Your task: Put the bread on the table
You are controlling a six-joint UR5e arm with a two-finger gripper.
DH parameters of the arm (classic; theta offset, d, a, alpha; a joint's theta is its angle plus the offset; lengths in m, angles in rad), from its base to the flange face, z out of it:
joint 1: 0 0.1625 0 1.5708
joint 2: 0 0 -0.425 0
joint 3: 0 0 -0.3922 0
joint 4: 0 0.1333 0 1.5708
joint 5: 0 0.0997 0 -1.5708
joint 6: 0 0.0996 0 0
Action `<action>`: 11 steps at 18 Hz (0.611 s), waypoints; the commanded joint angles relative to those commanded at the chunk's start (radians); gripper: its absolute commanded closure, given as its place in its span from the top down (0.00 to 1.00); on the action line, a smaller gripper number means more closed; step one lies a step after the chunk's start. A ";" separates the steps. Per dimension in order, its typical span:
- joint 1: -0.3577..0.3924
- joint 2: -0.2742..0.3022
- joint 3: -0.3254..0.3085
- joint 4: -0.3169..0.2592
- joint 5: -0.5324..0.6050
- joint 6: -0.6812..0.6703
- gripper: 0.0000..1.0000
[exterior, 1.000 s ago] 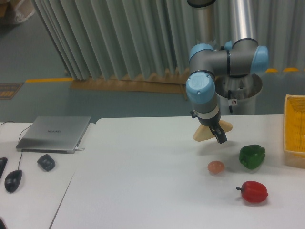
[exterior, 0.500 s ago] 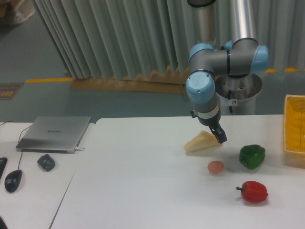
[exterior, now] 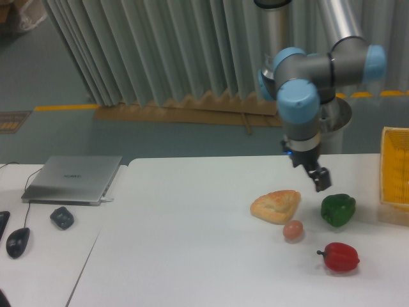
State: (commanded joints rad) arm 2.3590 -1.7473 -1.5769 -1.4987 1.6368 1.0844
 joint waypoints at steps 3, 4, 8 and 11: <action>0.061 0.005 0.002 0.000 -0.021 0.092 1.00; 0.081 0.011 0.003 0.002 -0.020 0.144 1.00; 0.146 0.011 0.005 0.006 -0.022 0.247 1.00; 0.195 0.011 0.005 0.020 -0.022 0.353 1.00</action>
State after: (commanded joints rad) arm 2.5540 -1.7365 -1.5723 -1.4788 1.6153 1.4371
